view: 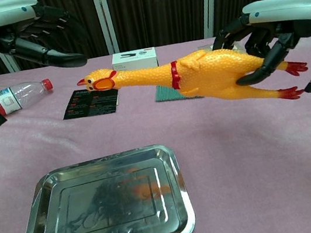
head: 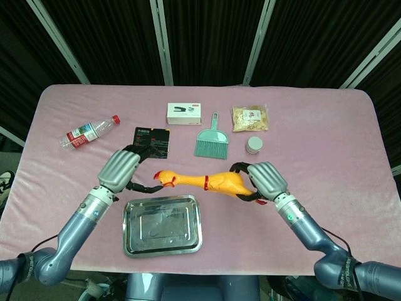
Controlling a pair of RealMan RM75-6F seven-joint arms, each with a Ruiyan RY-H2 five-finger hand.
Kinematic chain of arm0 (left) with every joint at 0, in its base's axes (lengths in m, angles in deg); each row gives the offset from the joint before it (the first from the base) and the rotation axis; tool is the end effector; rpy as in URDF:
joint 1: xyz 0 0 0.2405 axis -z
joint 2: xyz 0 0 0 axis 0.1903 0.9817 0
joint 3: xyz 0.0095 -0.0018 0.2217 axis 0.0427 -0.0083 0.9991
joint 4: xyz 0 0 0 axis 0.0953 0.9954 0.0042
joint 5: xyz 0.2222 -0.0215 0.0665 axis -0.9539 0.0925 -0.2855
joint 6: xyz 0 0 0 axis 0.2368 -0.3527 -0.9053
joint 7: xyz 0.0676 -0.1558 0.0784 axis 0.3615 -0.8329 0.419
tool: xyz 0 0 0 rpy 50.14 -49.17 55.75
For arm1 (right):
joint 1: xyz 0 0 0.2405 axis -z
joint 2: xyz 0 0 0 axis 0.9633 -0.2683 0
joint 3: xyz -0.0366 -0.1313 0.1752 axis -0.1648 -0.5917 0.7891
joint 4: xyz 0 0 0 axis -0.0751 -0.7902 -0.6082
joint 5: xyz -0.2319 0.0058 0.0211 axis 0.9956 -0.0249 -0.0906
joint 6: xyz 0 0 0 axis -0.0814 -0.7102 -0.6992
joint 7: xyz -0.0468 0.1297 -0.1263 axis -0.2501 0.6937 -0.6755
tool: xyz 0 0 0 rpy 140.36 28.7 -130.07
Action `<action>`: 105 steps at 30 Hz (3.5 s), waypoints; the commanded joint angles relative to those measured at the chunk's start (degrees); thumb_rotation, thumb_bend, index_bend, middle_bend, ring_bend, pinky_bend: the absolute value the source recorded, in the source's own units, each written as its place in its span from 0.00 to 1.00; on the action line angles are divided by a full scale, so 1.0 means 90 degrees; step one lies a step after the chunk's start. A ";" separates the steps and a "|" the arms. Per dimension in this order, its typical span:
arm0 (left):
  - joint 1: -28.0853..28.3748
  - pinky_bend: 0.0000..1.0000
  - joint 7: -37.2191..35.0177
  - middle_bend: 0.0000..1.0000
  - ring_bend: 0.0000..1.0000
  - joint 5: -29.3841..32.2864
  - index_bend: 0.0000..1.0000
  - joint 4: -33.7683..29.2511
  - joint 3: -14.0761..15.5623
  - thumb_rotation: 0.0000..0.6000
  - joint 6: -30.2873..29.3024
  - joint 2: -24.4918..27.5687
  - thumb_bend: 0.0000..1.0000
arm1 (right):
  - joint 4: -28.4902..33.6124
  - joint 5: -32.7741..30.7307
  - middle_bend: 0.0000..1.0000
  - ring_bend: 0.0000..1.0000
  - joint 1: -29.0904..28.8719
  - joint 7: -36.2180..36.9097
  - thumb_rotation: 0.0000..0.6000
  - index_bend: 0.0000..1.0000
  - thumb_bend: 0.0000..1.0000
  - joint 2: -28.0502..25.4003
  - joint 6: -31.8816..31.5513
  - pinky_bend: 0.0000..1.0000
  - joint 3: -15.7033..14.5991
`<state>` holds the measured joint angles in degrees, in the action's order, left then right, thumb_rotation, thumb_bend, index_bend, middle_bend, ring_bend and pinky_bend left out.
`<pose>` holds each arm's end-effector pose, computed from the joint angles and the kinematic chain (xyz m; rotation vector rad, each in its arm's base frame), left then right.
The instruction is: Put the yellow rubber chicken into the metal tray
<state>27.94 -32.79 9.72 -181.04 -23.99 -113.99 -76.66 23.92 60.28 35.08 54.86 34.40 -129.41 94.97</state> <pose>-0.0434 0.3407 0.0195 -1.7967 -1.0789 -1.1816 -0.0948 -0.3502 0.0043 1.8505 -1.1806 1.1019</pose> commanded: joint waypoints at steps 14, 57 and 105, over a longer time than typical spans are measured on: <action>0.1272 0.24 0.1792 0.23 0.25 0.1789 0.30 0.0451 -0.0148 0.68 -0.0802 -0.1620 0.13 | 0.0146 -0.1690 0.77 0.71 -0.0866 -0.1495 1.00 0.96 0.45 0.0813 -0.0353 0.76 0.0527; 0.1792 0.24 0.1939 0.18 0.22 0.2104 0.21 0.1128 -0.0212 0.90 -0.1381 -0.2585 0.29 | 0.0488 -0.1794 0.78 0.72 -0.0869 -0.1361 1.00 0.98 0.45 0.0524 -0.0611 0.76 0.0388; 0.1624 0.24 0.1330 0.18 0.21 0.1882 0.26 0.0960 -0.0202 0.93 -0.1330 -0.2451 0.23 | 0.0531 -0.2154 0.78 0.72 -0.0942 -0.0967 1.00 0.99 0.46 0.0327 -0.0530 0.77 0.0479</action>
<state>42.50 -20.75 26.63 -172.47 -25.72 -125.95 -98.63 28.65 40.87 26.64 46.19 37.36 -134.19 99.30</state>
